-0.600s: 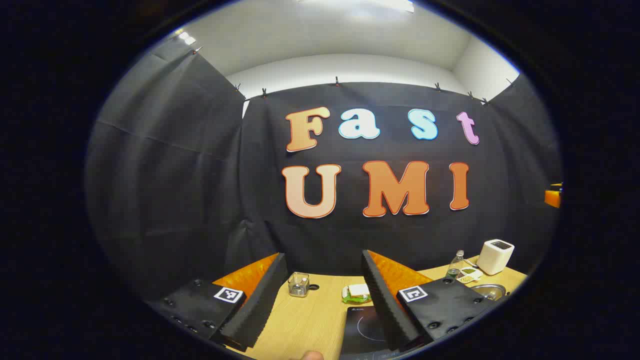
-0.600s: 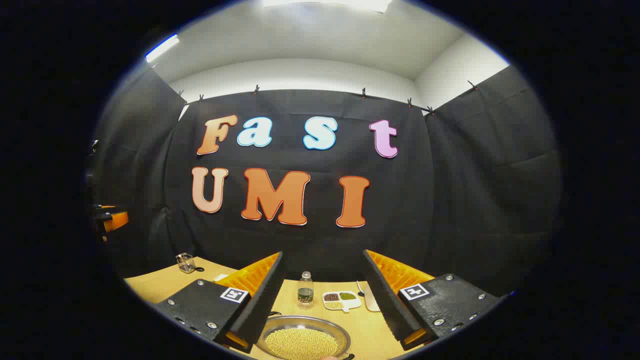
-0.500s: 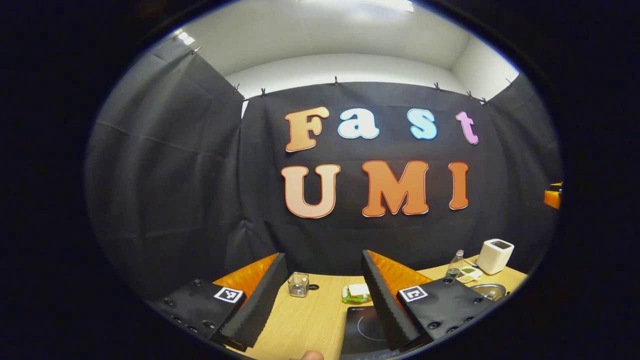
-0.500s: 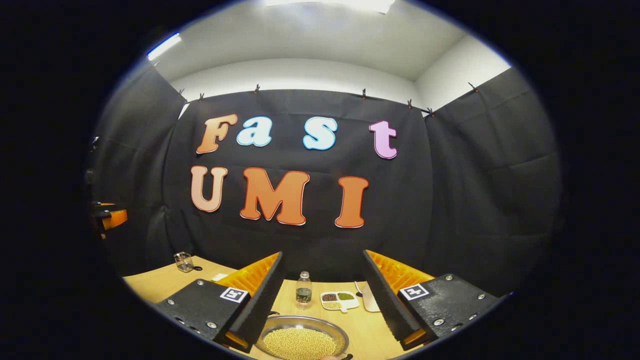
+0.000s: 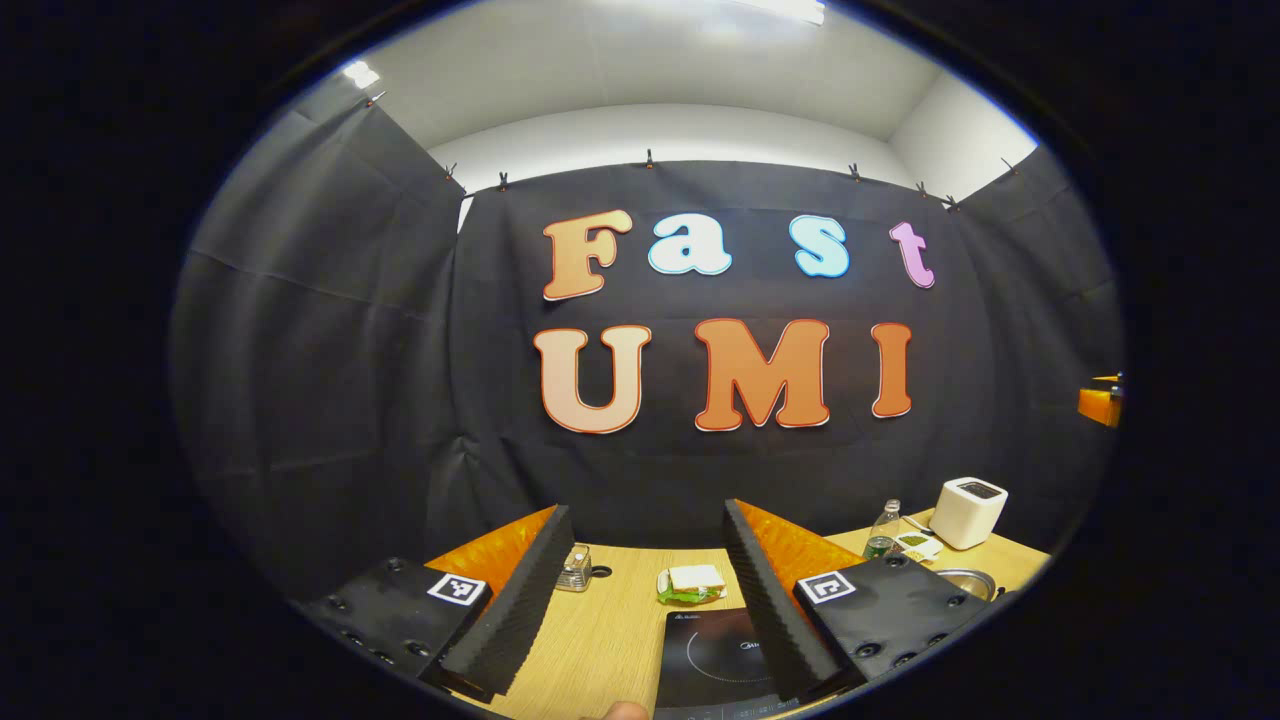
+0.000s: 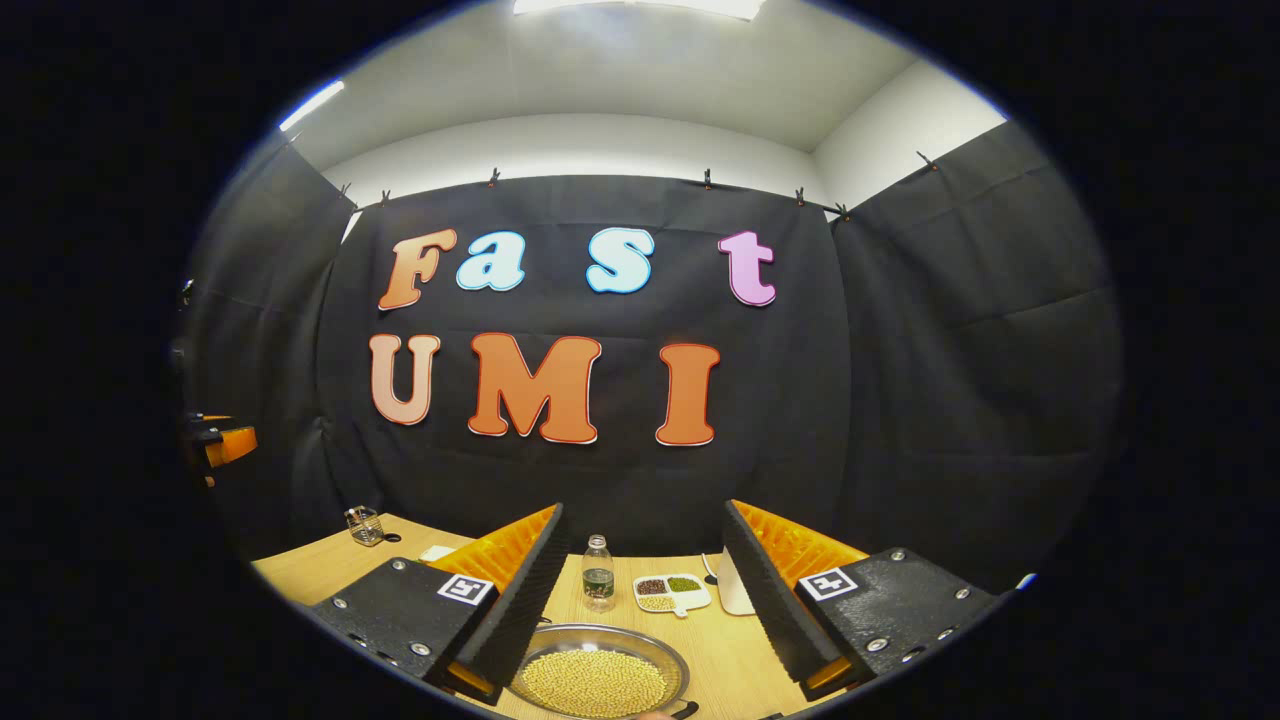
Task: First push the handle of the pot to place it horizontally, then grasp the pot with both hands and set it on the induction cooktop.
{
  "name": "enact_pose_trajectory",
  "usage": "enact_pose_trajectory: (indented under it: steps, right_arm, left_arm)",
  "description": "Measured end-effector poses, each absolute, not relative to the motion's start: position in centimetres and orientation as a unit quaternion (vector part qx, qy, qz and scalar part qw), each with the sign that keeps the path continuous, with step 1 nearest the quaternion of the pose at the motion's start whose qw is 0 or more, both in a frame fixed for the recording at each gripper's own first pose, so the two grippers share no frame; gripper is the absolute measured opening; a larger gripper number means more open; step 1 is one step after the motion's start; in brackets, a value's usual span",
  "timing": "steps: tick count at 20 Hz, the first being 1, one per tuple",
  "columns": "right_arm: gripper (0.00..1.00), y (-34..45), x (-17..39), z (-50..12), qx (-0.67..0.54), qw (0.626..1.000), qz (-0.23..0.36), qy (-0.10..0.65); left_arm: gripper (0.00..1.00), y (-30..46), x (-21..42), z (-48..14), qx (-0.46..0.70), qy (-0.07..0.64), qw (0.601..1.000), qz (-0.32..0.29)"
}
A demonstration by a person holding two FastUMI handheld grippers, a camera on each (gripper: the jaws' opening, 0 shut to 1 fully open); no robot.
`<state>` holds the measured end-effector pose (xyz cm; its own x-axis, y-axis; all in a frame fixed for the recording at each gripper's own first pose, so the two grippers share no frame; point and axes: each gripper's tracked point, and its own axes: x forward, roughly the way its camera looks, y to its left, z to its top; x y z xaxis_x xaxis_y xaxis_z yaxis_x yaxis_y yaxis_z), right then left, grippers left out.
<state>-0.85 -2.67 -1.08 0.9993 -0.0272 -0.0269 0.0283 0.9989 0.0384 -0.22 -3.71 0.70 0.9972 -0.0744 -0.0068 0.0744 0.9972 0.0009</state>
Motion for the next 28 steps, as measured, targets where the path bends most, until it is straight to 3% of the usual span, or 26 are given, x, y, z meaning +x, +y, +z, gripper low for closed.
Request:
enact_pose_trajectory:
  steps: [3,4,15,22,28]
  right_arm:
    - [1.00,-3.1,-0.7,-1.2,0.024,1.000,-0.014,0.014]
    - [0.95,-3.2,-0.7,-1.3,0.024,0.999,-0.015,0.015]
    - [0.93,-4.5,-0.8,-2.3,0.044,0.998,-0.019,0.028]
    - [0.67,-3.7,-1.0,-3.5,0.032,0.999,0.001,0.040]
    - [0.35,-3.1,-1.6,-5.3,0.023,0.998,0.004,0.053]
  left_arm:
    - [0.99,-4.0,-0.7,1.4,0.003,-0.005,0.999,-0.039]
    - [0.98,-4.1,-0.7,1.6,0.005,-0.007,0.999,-0.039]
    - [0.98,-4.8,-1.3,2.4,0.013,-0.015,0.999,-0.038]
    - [0.96,-4.8,-1.4,2.4,0.014,-0.012,0.999,-0.037]
    - [0.96,-4.7,-1.2,1.9,0.011,-0.005,0.999,-0.035]
